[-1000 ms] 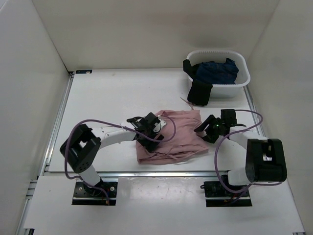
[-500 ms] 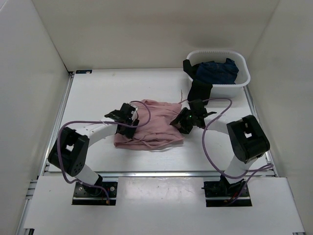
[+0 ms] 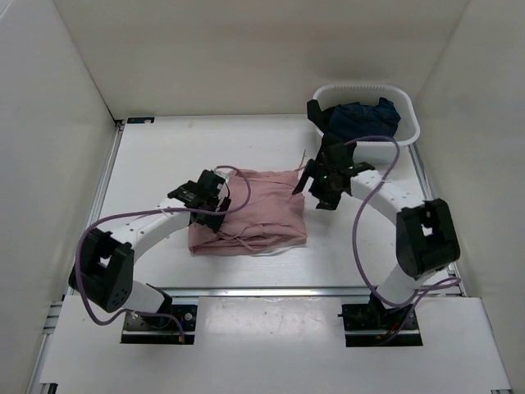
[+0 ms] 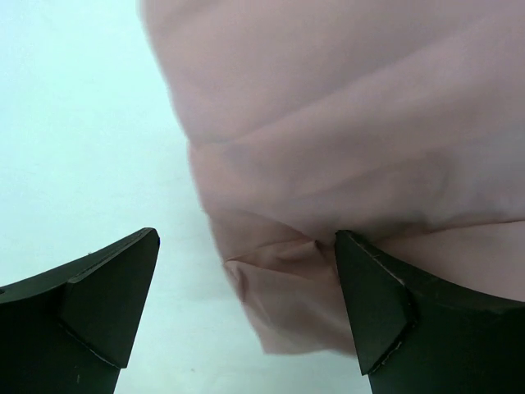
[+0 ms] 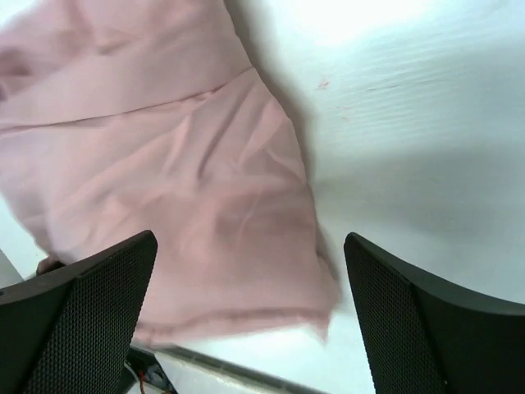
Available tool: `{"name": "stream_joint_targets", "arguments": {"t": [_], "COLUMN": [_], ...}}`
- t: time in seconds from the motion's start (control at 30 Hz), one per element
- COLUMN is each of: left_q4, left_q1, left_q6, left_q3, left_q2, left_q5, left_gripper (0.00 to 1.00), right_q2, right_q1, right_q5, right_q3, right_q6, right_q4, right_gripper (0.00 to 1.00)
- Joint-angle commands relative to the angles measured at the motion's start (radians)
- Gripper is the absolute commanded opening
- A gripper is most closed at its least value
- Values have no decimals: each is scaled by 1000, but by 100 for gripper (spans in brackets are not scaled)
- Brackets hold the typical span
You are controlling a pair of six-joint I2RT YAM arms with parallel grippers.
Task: Fold and stack the trousers
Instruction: Fold the trousers
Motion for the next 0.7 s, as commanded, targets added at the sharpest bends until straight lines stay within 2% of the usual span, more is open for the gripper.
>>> {"name": "stream_joint_targets", "arguments": {"t": [0.0, 0.03, 0.17, 0.23, 0.33, 0.37, 0.43, 0.47, 0.6, 0.67], "left_q4": [-44, -53, -79, -119, -232, -247, -272, -272, -306, -318], "left_q1": [-4, -4, 46, 94, 241, 331, 429, 520, 640, 681], "left_q6": [2, 2, 2, 2, 2, 2, 2, 2, 2, 2], "left_q3": [146, 206, 341, 392, 483, 470, 415, 336, 176, 150], "left_q2": [-114, -146, -205, -214, -214, -246, -297, -361, -469, -480], "left_q5": [-45, -60, -112, -122, -122, -113, -82, -33, 38, 38], "left_gripper": [100, 100, 100, 100, 100, 100, 100, 100, 100, 100], "right_q2": [-146, -163, -244, -287, -396, -419, -474, -487, -496, -496], "right_q1": [-64, -108, -213, -279, -392, -417, -462, -471, -491, -491], "right_q5": [61, 47, 60, 74, 84, 84, 131, 151, 170, 145], "right_q3": [142, 176, 367, 415, 455, 455, 429, 415, 366, 352], "right_q6": [-197, -222, -329, -355, -377, -377, -400, -412, -422, -422], "right_q4": [-277, -388, -663, -724, -796, -796, -808, -819, -842, -842], "right_gripper": [99, 99, 99, 99, 99, 99, 99, 99, 99, 99]}}
